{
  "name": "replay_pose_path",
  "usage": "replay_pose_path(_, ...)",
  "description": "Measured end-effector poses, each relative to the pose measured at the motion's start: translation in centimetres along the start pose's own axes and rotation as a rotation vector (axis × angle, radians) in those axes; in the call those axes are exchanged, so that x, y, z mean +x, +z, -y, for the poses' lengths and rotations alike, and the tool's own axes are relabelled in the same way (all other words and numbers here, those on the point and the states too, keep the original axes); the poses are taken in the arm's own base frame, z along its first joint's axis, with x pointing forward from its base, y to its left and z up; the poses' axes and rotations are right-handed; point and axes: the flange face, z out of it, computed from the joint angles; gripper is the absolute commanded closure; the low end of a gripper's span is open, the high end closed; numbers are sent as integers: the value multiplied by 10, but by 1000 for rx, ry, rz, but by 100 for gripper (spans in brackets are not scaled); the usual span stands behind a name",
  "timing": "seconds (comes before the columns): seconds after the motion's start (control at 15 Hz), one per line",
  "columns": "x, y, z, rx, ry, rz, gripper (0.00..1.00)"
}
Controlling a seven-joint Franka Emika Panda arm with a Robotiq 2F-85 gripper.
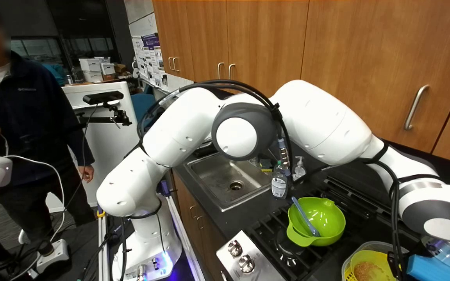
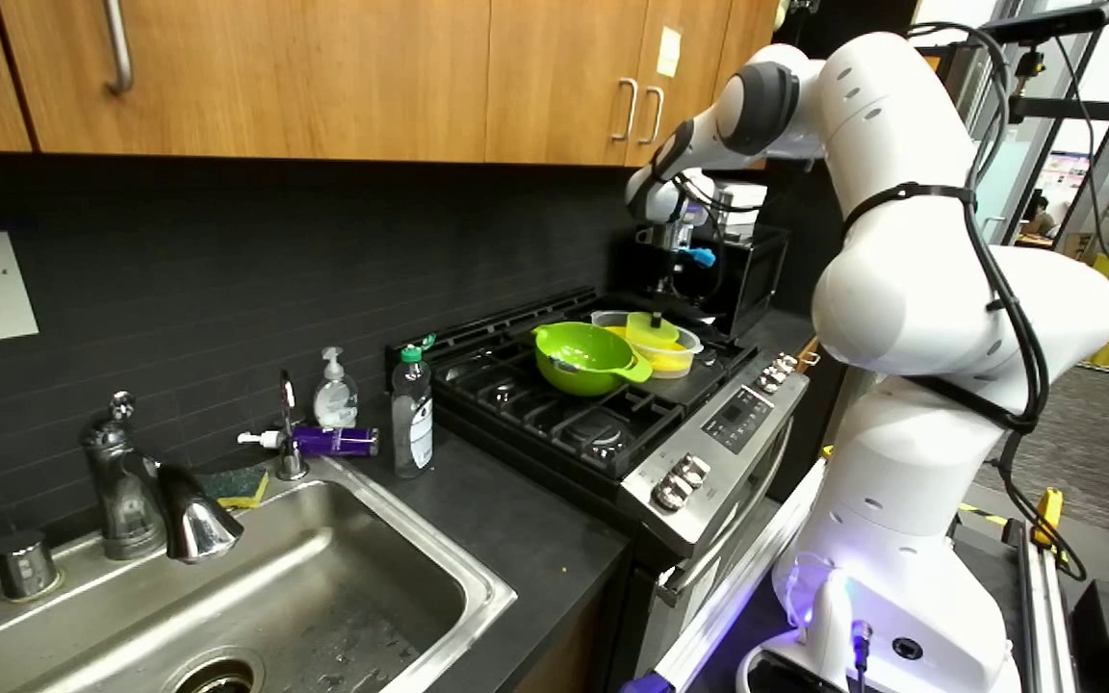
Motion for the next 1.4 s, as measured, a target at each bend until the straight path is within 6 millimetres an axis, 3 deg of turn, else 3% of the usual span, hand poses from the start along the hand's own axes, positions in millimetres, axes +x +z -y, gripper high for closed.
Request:
replay_pose_path(0.87,-16,-11,6,-70,194,-85,99)
replay_pose_path(1.4,-32,-26,29,-138,312,-130,99)
